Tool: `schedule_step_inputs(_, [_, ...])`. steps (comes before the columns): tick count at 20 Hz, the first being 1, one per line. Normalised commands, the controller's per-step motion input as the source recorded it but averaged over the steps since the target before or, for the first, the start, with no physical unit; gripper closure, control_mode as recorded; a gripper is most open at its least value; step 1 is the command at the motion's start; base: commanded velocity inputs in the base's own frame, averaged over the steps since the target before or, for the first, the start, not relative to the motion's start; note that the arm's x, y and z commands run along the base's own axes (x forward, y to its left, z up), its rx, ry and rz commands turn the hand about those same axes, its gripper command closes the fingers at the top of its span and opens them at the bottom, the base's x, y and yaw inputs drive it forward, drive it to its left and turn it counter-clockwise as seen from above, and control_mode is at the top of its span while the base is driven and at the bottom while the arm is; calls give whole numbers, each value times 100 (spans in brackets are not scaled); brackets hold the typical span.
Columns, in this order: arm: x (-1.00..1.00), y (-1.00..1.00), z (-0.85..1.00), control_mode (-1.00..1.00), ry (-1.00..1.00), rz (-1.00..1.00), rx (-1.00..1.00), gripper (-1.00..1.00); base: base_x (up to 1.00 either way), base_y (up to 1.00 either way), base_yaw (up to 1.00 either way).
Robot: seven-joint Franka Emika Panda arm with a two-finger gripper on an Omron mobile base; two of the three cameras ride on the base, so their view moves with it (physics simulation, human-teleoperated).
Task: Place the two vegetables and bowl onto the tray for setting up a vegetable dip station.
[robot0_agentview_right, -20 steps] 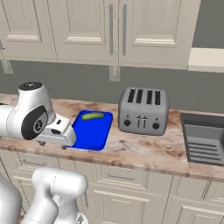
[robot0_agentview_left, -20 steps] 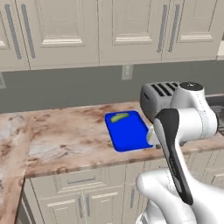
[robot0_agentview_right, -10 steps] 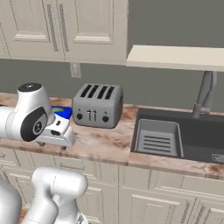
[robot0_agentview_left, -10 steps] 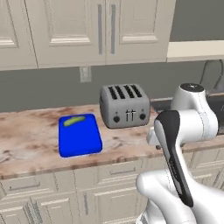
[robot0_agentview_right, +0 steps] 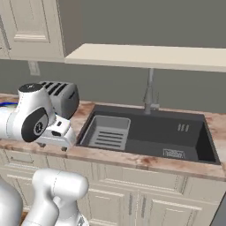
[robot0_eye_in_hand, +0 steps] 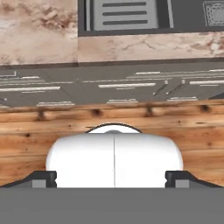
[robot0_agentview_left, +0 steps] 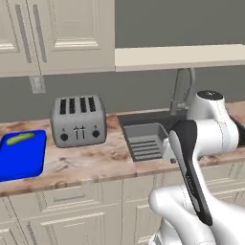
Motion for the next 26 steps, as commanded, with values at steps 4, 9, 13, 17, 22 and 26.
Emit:
schedule_step_inputs(4, [0,0,0,100,0,0,0,-100,0,-100,0])
schedule_step_inputs(9, [0,0,0,100,0,0,0,-100,0,-100,0])
schedule_step_inputs(13, [0,0,0,100,0,0,0,-100,0,-100,0])
schedule_step_inputs(17, [0,0,0,100,0,0,0,-100,0,-100,0])
schedule_step_inputs(22, [0,0,0,100,0,0,0,-100,1,-100,0])
schedule_step_inputs(26, [0,0,0,100,0,0,0,-100,6,-100,0])
